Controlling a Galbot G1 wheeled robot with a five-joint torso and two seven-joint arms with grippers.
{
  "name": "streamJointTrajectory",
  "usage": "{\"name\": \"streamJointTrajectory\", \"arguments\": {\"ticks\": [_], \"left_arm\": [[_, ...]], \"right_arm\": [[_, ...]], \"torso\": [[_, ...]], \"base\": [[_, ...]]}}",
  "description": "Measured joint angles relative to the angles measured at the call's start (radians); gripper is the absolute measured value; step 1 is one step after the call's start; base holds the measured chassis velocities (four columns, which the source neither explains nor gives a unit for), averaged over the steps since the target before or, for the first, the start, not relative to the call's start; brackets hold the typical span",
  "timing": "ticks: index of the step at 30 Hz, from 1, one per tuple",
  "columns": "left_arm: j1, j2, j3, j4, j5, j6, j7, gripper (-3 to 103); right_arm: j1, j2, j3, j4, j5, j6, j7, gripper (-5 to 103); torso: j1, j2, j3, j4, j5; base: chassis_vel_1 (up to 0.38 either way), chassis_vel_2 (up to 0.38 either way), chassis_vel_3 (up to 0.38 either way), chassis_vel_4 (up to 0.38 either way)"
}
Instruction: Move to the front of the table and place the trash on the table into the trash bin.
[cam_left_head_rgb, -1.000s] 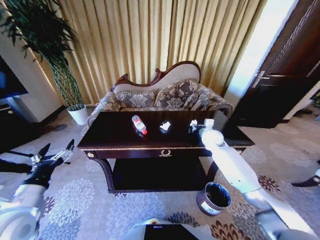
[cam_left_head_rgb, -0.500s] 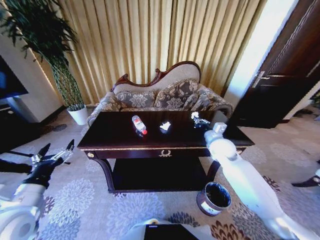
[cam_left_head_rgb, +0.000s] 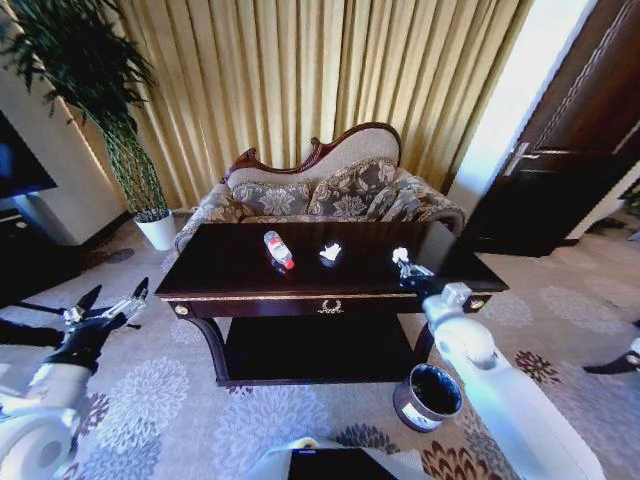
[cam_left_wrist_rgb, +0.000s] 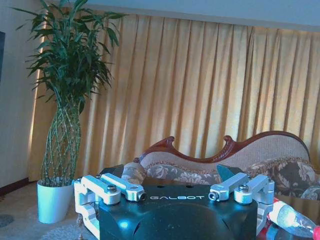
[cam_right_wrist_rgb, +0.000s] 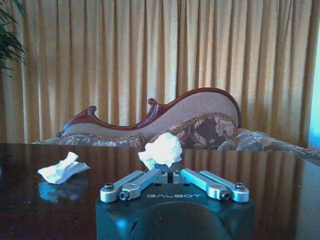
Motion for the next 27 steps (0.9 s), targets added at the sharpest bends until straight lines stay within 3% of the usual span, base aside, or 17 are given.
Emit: {"name": "streamJointTrajectory", "arguments": {"ticks": [15,27], "left_arm": [[-0.008,0.015,0.010,0.004,0.006,0.004,0.001,100],[-0.009,0.014,0.008,0.010,0.006,0.003,0.002,100]], "right_arm": [[-0.033,0.007,0.022,0.024,0.001,0.006,0.006,1],[-0.035,0.020,0.013,0.010,-0.029,0.003,0.010,1]], "torso": [[0.001,0.000,0.000,-0.0002,-0.0002],[0.000,0.000,0.000,-0.0001,0.0000]], "base": [[0.028,-0.027,-0.029,0.026],[0.215,-0.210,-0.205,0.206]]}}
